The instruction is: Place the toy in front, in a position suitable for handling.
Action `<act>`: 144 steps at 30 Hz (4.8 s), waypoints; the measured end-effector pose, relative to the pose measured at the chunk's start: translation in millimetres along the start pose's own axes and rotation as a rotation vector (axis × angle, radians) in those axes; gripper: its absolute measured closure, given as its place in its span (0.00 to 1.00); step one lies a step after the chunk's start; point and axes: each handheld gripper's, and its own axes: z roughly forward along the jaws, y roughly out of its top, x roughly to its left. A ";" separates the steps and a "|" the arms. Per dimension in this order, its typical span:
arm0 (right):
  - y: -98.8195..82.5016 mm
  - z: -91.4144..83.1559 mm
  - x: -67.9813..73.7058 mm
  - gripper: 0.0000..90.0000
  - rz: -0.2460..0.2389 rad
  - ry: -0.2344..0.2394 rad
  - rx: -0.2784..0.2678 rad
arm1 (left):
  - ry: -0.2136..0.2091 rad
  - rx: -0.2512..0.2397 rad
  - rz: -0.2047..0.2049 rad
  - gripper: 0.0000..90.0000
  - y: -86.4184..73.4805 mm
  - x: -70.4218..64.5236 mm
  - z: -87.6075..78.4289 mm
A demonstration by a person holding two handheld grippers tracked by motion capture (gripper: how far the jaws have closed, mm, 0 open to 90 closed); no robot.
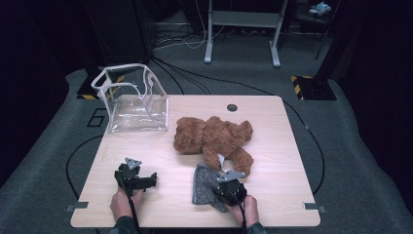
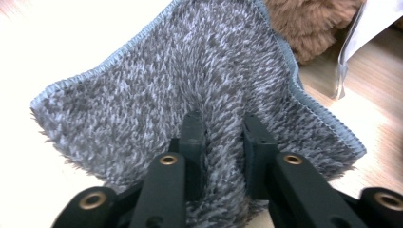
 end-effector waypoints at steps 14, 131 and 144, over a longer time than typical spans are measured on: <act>-4.3 -29.5 -5.0 0.86 0.016 0.010 -0.051 | 0.000 0.000 0.000 0.00 0.0 0.0 0.0; -20.0 -83.5 -169.6 0.15 0.368 -0.320 -0.017 | -0.010 0.007 0.009 0.00 2.6 4.9 1.5; 19.1 -80.3 -146.5 0.11 0.265 -0.231 -0.072 | -0.139 -0.004 0.045 0.02 41.5 -22.5 -2.9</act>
